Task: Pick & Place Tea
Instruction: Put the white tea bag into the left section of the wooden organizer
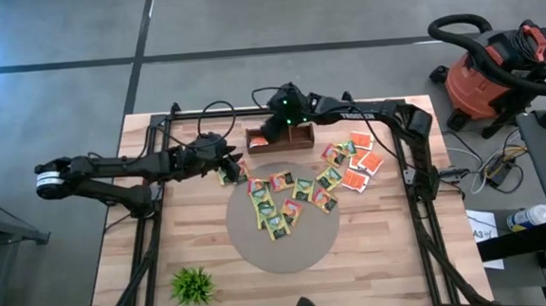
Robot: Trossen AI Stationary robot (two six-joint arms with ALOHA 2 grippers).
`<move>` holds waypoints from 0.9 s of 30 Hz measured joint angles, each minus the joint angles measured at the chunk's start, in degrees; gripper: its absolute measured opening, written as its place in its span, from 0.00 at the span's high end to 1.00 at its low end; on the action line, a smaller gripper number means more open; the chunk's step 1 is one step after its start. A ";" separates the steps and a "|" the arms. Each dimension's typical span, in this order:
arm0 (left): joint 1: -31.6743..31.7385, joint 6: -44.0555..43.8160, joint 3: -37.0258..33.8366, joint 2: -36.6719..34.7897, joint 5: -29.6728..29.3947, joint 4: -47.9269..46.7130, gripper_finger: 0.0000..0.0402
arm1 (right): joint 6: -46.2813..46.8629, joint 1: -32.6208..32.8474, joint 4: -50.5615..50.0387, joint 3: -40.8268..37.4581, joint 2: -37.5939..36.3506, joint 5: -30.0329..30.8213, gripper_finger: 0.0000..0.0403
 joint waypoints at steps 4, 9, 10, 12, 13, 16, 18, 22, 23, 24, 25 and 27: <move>-0.04 -0.05 -2.28 -0.02 0.09 0.06 0.59 | -20.02 3.60 -2.91 -0.04 -0.04 1.96 0.64; -0.19 -2.36 -4.77 -0.02 1.20 -0.03 0.59 | -28.90 6.18 -3.32 -0.01 0.68 12.49 0.61; -0.24 -3.15 -4.94 -0.02 1.22 0.04 0.59 | -28.85 6.14 -3.74 -0.04 0.80 12.82 0.61; -0.41 -4.31 -5.25 -0.04 1.21 0.46 0.59 | -28.05 5.72 -4.65 -0.04 0.78 12.14 0.60; -0.39 -4.60 -5.34 -0.07 1.20 0.77 0.59 | -27.28 5.39 -5.49 -0.02 0.68 11.30 0.60; -0.39 -4.50 -5.34 -0.07 1.18 2.22 0.59 | -23.53 4.65 -8.55 -0.02 0.70 10.34 0.62; -0.37 -3.75 -5.34 0.00 1.20 4.51 0.59 | -20.49 4.41 -10.11 -0.04 0.54 10.38 0.63; -0.17 3.84 -5.24 1.75 2.06 10.67 0.59 | -15.41 4.56 -13.05 -0.04 -2.21 10.35 0.64; -0.15 7.29 -5.12 2.75 3.16 11.82 0.59 | -15.09 4.85 -14.01 -0.04 -3.23 10.40 0.64; -0.15 10.97 -4.77 4.07 4.41 12.68 0.59 | -14.93 4.92 -15.00 -0.02 -4.36 10.55 0.64; -0.14 14.64 -4.20 5.67 5.44 13.28 0.59 | -14.87 5.00 -16.19 -0.03 -5.44 10.58 0.64; 0.22 21.64 -2.54 9.53 6.19 13.52 0.59 | -14.82 5.14 -18.19 -0.26 -7.49 10.79 0.64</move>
